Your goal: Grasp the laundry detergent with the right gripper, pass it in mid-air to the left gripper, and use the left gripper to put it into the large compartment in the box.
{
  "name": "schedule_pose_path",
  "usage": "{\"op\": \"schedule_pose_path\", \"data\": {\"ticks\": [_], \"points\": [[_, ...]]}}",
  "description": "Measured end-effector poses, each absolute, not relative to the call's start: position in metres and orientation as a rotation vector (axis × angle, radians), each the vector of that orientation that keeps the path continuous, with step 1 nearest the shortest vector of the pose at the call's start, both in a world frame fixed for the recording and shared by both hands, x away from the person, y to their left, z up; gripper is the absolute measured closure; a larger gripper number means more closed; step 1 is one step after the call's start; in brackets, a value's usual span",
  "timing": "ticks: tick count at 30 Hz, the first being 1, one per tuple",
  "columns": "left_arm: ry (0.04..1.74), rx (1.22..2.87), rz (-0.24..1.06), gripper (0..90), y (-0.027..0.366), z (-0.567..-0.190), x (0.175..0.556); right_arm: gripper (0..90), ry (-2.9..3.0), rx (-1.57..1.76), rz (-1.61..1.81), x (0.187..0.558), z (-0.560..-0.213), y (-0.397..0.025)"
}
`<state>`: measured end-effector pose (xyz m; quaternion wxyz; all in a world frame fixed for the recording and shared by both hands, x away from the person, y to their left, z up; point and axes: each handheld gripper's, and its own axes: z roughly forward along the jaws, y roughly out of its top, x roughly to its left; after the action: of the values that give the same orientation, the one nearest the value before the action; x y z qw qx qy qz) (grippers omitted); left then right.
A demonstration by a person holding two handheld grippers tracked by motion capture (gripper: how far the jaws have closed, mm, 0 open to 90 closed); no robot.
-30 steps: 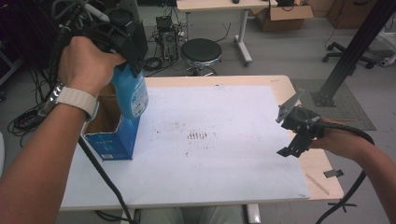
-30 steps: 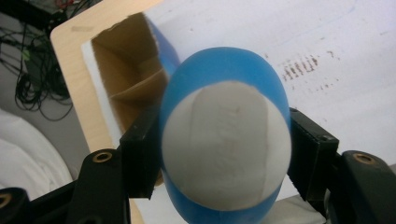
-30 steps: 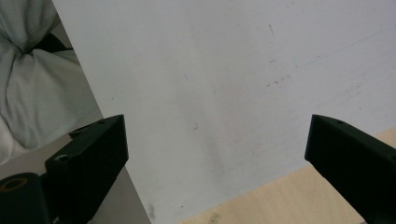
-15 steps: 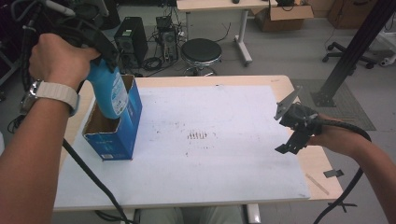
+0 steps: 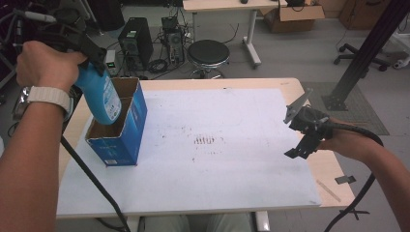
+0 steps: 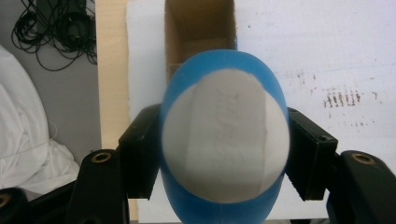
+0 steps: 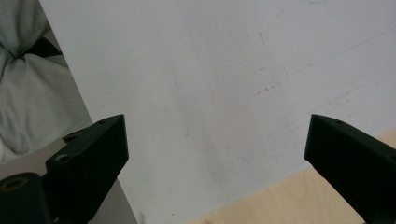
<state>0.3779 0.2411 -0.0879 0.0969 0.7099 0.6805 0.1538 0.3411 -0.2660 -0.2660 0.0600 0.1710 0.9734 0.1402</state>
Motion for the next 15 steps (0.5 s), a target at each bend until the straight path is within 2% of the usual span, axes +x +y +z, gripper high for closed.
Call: {"op": "schedule_pose_path", "data": {"ticks": [15], "points": [[2.04,2.094,0.459,38.2,0.252,-0.133,0.391,6.1,2.949,0.536,0.416,0.344,-0.271,-0.266]]}}
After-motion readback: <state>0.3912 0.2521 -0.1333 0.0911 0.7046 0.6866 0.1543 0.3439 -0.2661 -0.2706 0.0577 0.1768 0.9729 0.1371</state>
